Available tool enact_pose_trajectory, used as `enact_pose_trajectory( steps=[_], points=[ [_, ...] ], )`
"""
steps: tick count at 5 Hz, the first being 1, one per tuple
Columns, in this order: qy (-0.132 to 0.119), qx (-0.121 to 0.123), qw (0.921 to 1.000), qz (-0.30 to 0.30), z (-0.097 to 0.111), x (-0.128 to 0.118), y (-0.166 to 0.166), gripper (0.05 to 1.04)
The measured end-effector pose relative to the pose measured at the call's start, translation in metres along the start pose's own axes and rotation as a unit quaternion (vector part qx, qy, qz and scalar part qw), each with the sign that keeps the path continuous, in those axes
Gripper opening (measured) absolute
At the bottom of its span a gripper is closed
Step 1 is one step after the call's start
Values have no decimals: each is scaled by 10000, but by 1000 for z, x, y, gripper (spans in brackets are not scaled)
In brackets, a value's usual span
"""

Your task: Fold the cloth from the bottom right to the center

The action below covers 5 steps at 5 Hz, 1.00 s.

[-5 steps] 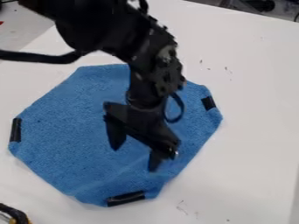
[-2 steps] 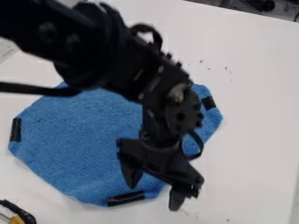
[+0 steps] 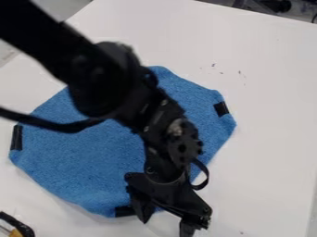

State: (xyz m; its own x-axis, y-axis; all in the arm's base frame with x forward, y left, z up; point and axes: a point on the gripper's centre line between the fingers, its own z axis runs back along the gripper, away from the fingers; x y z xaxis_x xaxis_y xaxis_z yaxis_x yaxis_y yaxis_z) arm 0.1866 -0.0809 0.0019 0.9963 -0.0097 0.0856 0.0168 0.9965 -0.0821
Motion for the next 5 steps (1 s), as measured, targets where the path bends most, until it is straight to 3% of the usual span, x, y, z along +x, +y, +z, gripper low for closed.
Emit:
enact_pose_trajectory(
  steps=[1,2,3,4,5],
  points=[
    [-26,9,10000,14,1,4,5,1001],
    [228,129,9997,-5,3,4,6,1000],
    [281,276,9989,268,16,-4,-3,999],
    [276,268,9988,296,19,-4,-3,999],
    [117,146,9995,248,14,0,8,999]
  ],
)
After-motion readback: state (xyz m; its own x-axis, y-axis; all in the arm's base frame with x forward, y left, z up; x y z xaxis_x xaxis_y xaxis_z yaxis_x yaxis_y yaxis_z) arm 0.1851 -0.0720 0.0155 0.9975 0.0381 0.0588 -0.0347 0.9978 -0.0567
